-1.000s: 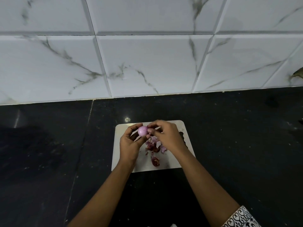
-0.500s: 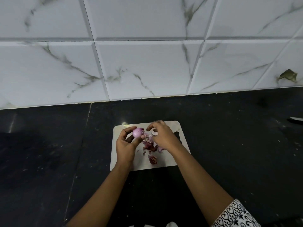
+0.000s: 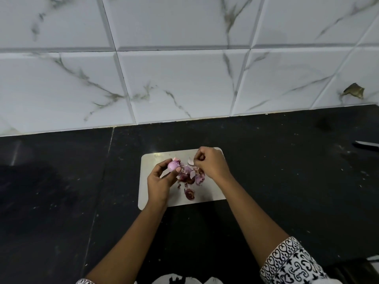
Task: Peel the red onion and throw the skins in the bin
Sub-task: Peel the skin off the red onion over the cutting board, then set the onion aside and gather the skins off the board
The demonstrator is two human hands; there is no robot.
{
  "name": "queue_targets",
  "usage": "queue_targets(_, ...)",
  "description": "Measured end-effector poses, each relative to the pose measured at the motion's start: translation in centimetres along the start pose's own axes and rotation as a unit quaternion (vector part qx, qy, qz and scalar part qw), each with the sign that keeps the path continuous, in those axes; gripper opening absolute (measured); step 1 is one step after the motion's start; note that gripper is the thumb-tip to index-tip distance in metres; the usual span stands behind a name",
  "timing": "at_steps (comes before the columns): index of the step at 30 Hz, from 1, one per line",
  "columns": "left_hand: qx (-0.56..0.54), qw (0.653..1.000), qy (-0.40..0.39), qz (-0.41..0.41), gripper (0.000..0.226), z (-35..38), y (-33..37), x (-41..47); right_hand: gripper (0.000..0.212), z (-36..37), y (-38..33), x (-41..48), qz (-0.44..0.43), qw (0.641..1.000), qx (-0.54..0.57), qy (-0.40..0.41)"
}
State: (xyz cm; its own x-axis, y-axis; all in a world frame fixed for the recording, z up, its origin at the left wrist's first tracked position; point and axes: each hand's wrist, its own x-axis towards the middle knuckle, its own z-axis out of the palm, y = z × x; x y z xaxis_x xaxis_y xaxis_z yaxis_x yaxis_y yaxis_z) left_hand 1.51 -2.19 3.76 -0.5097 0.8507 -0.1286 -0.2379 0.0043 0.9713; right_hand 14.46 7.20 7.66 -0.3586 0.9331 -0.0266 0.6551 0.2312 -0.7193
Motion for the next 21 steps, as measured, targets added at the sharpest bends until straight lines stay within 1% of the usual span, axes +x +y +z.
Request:
queue_targets(1,-0.002,1.0,0.001,-0.002,0.028,0.1,0.0,0.0,0.009,0.1,0.0,0.0,-0.01,1.0,-0.019,-0.022)
queue_targets(2,-0.003,1.0,0.003,-0.004,0.027,0.2,0.1,0.0,0.012,0.2,0.0,0.0,-0.008,0.999,-0.012,-0.043)
queue_targets(3,-0.005,1.0,0.006,-0.007,0.026,0.3,0.1,0.0,0.013,0.2,0.0,-0.1,0.0,0.999,0.01,-0.044)
queue_targets(5,-0.006,1.0,0.011,-0.021,0.025,0.5,-0.1,0.1,0.014,0.1,0.3,0.0,0.031,0.996,0.081,0.01)
queue_targets(6,-0.006,0.999,0.01,-0.031,0.024,0.6,-0.3,0.2,0.017,0.0,0.4,0.0,0.054,0.991,0.124,0.019)
queue_targets(7,-0.007,0.999,0.007,-0.038,0.024,0.7,-0.4,0.2,0.02,-0.2,0.2,0.0,0.081,0.985,0.154,-0.001)
queue_targets(8,-0.004,0.999,0.004,-0.041,0.024,0.9,-0.4,0.2,0.026,-0.4,0.1,0.0,0.106,0.981,0.157,-0.04)
queue_targets(9,0.007,0.999,0.003,-0.04,0.026,1.1,-0.5,0.3,0.037,-0.7,-0.2,-0.1,0.121,0.982,0.12,-0.077)
queue_targets(10,0.018,0.999,0.005,-0.041,0.029,1.4,-0.7,0.4,0.047,-1.2,-0.2,-0.2,0.122,0.985,0.076,-0.093)
queue_targets(11,0.028,0.999,0.011,-0.039,0.031,1.7,-0.9,0.6,0.052,-1.5,0.0,-0.3,0.115,0.988,0.054,-0.092)
queue_targets(12,0.031,0.999,0.012,-0.033,0.033,2.1,-0.8,0.5,0.05,-1.7,0.1,-0.4,0.103,0.988,0.068,-0.091)
queue_targets(13,0.041,0.999,0.007,-0.02,0.033,2.7,-1.0,0.5,0.044,-1.9,0.3,-0.6,0.101,0.982,0.123,-0.102)
queue_targets(14,0.061,0.998,-0.003,0.002,0.033,3.3,-1.2,0.5,0.04,-1.8,0.5,-0.8,0.11,0.968,0.187,-0.127)
queue_targets(15,0.098,0.995,-0.016,0.028,0.032,4.0,-1.5,0.4,0.04,-1.7,0.8,-1.1,0.115,0.955,0.232,-0.147)
queue_targets(16,0.135,0.989,-0.03,0.053,0.031,4.8,-1.6,0.2,0.041,-1.5,1.3,-1.2,0.113,0.95,0.252,-0.148)
queue_targets(17,0.164,0.983,-0.044,0.076,0.033,5.4,-1.5,-0.1,0.04,-1.4,1.7,-1.3,0.109,0.95,0.26,-0.131)
queue_targets(19,0.196,0.971,-0.081,0.112,0.042,6.5,-1.7,-0.3,0.04,-2.2,2.8,-1.6,0.114,0.949,0.283,-0.08)
queue_targets(20,0.21,0.966,-0.097,0.119,0.045,6.9,-1.7,-0.3,0.042,-2.7,3.6,-1.6,0.121,0.948,0.289,-0.059)
queue_targets(21,0.217,0.964,-0.1,0.114,0.045,6.9,-1.8,-0.2,0.044,-3.4,4.5,-1.6,0.127,0.953,0.272,-0.041)
